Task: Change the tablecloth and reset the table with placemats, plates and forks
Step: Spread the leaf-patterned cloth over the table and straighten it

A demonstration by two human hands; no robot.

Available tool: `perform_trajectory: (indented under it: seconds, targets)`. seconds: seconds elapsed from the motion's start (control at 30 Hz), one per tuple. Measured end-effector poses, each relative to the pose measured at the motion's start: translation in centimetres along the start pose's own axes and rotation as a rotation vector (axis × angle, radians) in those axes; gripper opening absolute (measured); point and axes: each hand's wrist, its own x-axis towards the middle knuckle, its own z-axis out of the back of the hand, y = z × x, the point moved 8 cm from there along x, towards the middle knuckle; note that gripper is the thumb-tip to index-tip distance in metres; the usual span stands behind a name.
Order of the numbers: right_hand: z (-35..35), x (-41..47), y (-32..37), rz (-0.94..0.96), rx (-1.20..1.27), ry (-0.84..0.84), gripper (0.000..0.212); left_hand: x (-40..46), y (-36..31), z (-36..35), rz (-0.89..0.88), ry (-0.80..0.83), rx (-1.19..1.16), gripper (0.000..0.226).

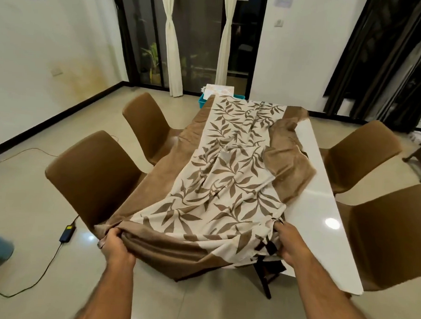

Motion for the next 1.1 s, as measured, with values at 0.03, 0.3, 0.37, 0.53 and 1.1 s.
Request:
perform_trajectory:
  seconds: [0.03,0.3,0.37,0.53,1.1]
  targets:
    - [-0.3,-0.1,-0.1,0.010,0.008,0.010,0.021,0.4,-0.3,0.4,-0.013,-0.013,-0.009,0.030]
    - [-1.6,0.5,1.5,0.061,0.012,-0.027,0.019,2.3,-1.9,-0.7,-0.049,-0.042,0.266,0.047]
    - [-1.8,0.6,0.8,0.054,-0.005,-0.036,0.020,3.1,0.6,0.8,0.091,-0.051,0.412,0.051]
    - [-1.3,0.9,-1.8,0.026,-0.080,-0.081,0.018,3.3,4.9,3.6,0.301,-0.069,0.652,0.044]
    - [-3.1,1.6,-2.1,-0.018,-0.367,0.104,0.016,-0.2,10.6,-12.8,0.175,0.493,0.970,0.057]
